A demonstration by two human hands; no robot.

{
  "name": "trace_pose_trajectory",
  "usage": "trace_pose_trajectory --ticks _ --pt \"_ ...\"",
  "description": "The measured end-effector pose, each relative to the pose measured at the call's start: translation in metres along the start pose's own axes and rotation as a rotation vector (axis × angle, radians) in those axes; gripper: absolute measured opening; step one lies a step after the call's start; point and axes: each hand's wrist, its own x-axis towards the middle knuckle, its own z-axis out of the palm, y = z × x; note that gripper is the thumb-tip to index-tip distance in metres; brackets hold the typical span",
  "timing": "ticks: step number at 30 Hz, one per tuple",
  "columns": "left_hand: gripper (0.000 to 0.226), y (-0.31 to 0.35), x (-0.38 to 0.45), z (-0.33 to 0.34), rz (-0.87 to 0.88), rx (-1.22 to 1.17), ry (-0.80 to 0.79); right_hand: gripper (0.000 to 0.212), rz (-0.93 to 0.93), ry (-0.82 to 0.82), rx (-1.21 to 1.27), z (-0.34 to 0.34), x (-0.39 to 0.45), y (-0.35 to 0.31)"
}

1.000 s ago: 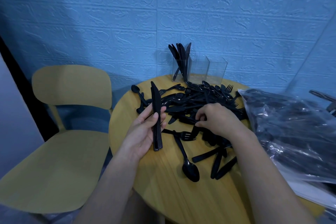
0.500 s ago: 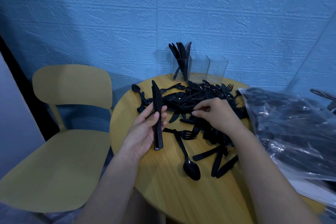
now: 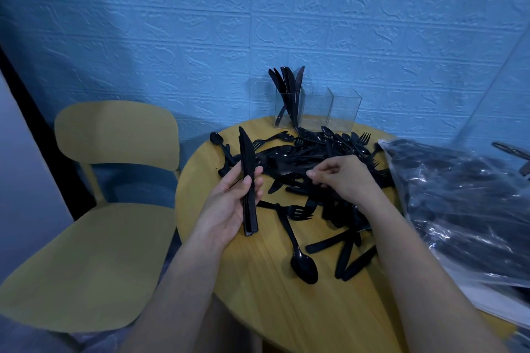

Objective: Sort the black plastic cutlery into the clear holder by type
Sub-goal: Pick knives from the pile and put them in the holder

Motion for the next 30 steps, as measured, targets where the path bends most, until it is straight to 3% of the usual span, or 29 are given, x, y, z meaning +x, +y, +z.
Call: trace_pose_trajectory --ticks 8,13,16,20,26,30 --pt "0.035 0.0 0.001 -0.001 0.035 -0.012 0.026 0.01 -0.106 0.221 0.203 0.008 -0.006 -0.01" --pt "0.035 0.0 0.002 0.001 0.065 -0.055 0.067 0.011 -0.374 0.358 0.113 0.035 -0.022 -0.025" --pt "0.038 0.001 0.003 0.0 0.083 -0.112 0.075 0.018 -0.599 0.32 -0.049 0.054 -0.024 -0.024" --pt "0.037 0.001 0.003 0.001 0.103 -0.135 0.067 0.026 -0.755 0.214 -0.262 0.066 -0.023 -0.021" --pt "0.036 0.0 0.005 -0.001 0.083 -0.101 0.097 0.03 -0.817 0.099 -0.48 0.077 -0.025 -0.023" --pt "0.041 -0.002 0.007 -0.005 0.059 -0.102 0.101 0.031 -0.739 -0.074 -0.398 0.07 -0.026 -0.027"
